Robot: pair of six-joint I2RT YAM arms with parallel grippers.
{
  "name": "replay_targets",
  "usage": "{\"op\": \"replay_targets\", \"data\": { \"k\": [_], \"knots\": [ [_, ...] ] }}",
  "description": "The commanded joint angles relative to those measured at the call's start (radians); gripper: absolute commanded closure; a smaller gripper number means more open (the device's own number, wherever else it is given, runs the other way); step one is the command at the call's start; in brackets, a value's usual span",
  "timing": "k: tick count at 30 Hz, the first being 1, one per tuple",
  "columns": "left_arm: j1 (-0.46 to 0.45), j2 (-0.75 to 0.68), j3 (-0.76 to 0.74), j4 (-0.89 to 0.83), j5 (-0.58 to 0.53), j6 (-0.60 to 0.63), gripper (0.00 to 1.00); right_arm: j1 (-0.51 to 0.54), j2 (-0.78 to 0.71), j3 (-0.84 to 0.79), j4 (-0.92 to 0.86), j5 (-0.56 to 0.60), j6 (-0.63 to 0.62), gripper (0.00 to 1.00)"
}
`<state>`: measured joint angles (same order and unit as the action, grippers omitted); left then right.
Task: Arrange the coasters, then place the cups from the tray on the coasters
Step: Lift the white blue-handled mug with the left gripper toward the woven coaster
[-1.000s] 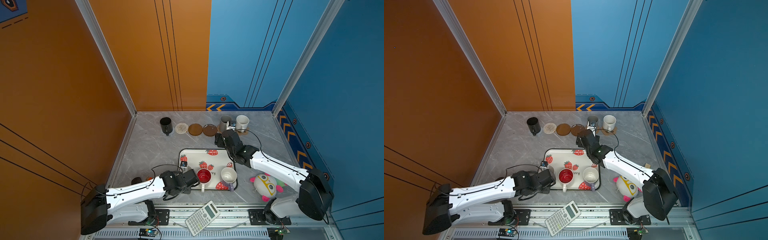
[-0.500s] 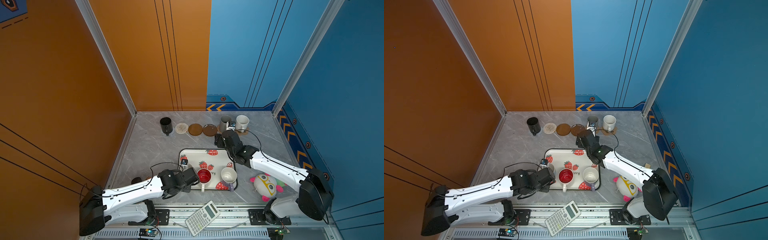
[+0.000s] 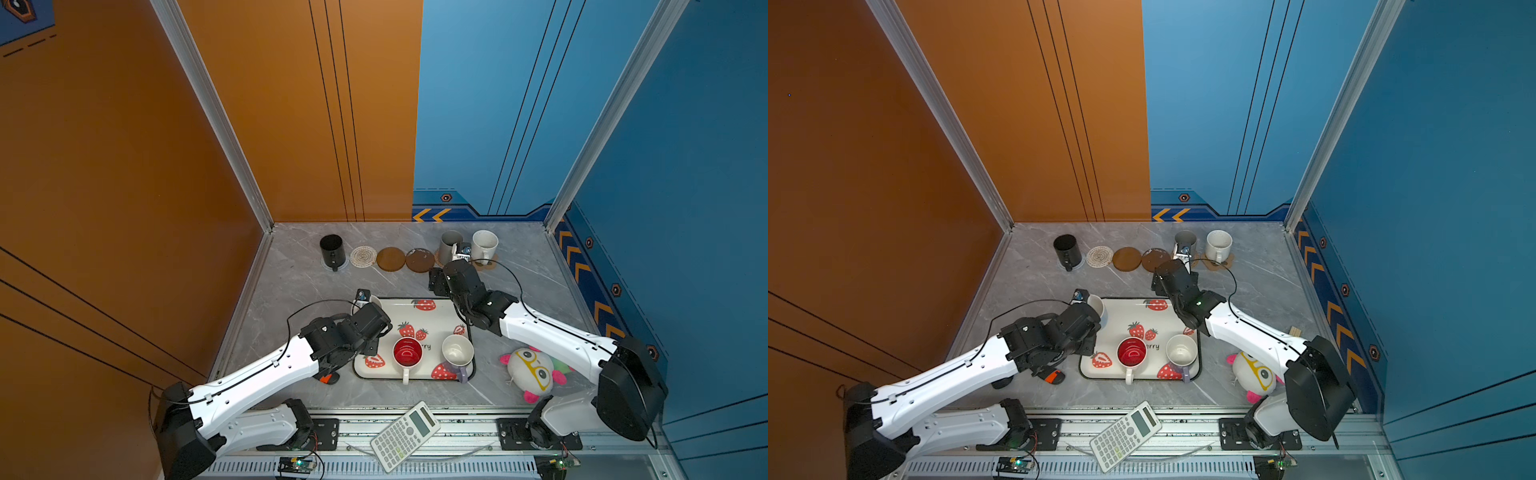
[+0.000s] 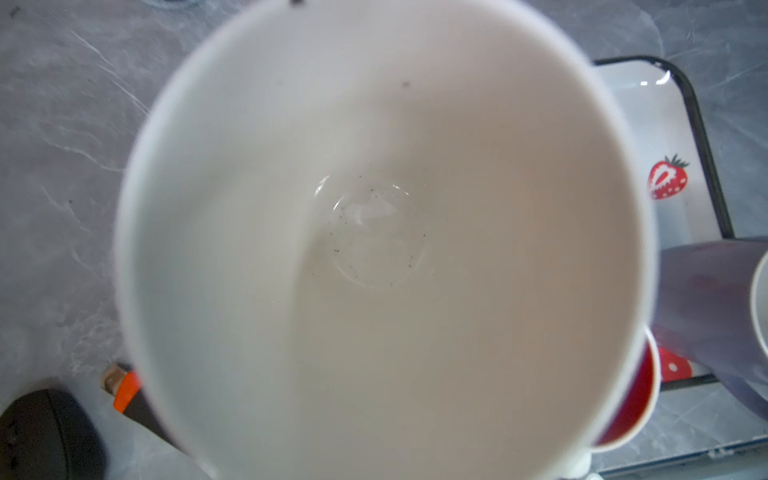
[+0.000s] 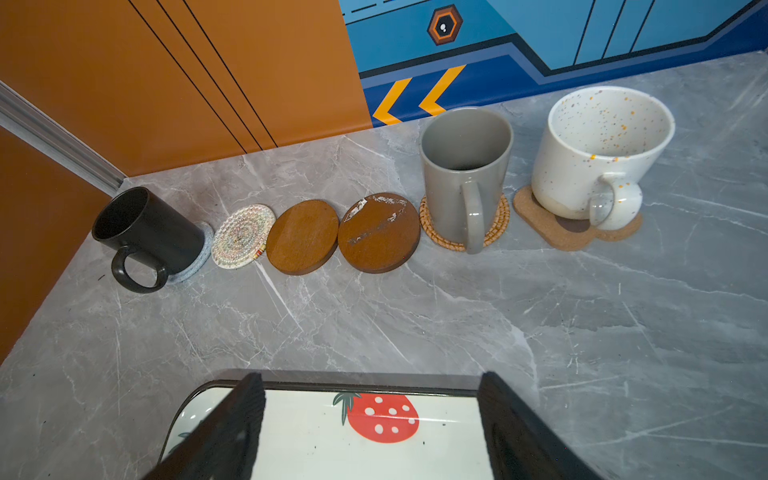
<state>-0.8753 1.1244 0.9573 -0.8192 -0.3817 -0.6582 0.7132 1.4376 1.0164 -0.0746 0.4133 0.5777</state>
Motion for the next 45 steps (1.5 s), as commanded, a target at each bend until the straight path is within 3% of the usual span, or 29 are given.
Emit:
{"op": "replay_targets", "data": {
  "k": [1,11,30,45],
  "knots": [
    [0.053,0.024,0.059,0.063,-0.022,0.092,1.00,-0.027,0.000,-0.014,0.013,-0.018,0.007,0.21],
    [0.184,0.125,0.150,0.141,0.083,0.163,1.00,-0.059,-0.031,-0.056,0.043,-0.043,0.011,0.21],
    [0.295,0.310,0.322,0.225,0.114,0.201,1.00,-0.070,0.010,-0.046,0.065,-0.082,0.014,0.21],
    [0.367,0.523,0.554,0.229,0.164,0.274,1.00,-0.093,0.005,-0.051,0.058,-0.111,0.015,0.22]
  ]
}}
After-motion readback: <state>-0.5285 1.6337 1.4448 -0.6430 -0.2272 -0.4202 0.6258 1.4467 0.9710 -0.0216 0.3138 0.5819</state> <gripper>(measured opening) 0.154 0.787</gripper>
